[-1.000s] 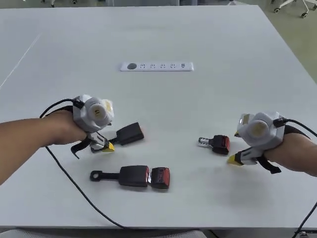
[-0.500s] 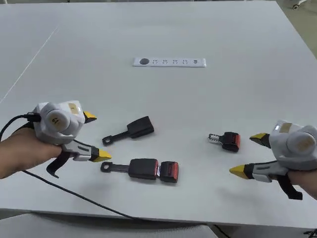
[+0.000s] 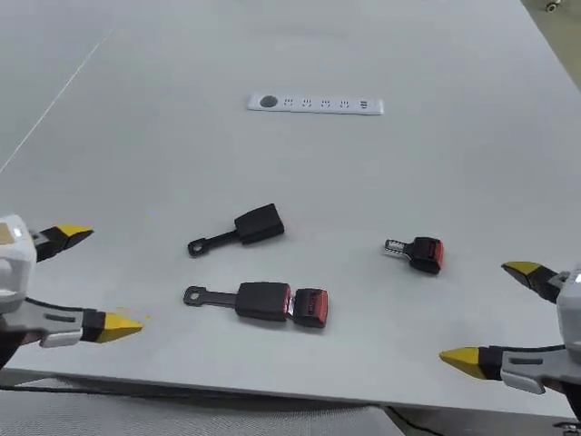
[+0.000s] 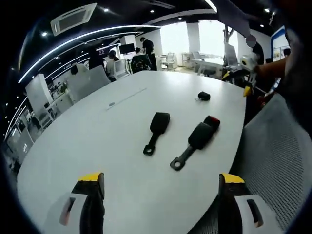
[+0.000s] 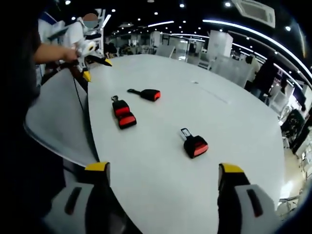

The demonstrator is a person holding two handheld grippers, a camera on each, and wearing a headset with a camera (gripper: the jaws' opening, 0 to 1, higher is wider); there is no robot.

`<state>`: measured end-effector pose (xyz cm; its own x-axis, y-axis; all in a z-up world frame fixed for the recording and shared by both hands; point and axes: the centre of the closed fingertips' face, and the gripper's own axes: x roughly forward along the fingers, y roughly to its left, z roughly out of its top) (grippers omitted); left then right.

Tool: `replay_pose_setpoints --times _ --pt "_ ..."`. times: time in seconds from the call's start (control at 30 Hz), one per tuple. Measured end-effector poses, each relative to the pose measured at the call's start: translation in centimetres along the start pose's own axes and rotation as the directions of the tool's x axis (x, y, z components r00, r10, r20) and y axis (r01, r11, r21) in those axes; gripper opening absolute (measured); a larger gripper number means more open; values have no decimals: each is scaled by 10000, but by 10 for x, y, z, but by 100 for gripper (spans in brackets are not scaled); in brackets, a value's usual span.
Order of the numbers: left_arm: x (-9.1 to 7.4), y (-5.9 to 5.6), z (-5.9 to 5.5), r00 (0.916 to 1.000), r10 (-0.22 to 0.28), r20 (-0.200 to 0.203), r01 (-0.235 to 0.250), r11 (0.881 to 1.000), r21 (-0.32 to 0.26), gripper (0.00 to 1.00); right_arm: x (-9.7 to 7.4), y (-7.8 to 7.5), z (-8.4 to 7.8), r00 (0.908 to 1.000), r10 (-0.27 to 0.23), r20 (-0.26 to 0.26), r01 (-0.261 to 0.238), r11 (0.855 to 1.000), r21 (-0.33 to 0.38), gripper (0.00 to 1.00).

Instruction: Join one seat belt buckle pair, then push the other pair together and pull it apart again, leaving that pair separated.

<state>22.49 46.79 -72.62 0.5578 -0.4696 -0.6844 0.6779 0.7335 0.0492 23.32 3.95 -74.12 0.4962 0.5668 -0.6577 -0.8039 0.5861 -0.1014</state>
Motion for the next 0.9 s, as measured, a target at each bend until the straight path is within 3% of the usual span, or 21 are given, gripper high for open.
replay_pose_setpoints --times 0.07,0.17,0.3,0.4,0.53,0.7,0.9 --pt "-4 4 -3 9998 134 153 -134 9999 7 100 -1 -3 1 9999 -143 39 144 9997 -174 100" --pt "-9 4 -12 9994 346 61 -346 9994 -39 100 -3 -7 6 9987 -455 208 469 9960 -760 100" --pt "-6 -3 -16 9994 342 -109 -336 9985 441 100 -1 -12 7 9985 -524 175 531 9977 -414 100" --pt "-4 -1 -19 9986 490 -198 -475 9965 693 100 2 -15 7 9979 -589 257 596 9979 -238 100" --pt "-4 3 -18 9979 651 57 -652 9974 316 100 6 -13 6 9982 -584 158 583 9983 47 100" --pt "-6 5 -14 9971 690 317 -696 9974 189 100 10 -4 9 9990 -432 62 433 9990 -131 100" --pt "-4 9 -16 9925 1041 639 -1036 9946 -106 100 13 -4 10 9995 -307 -11 306 9991 -288 99"
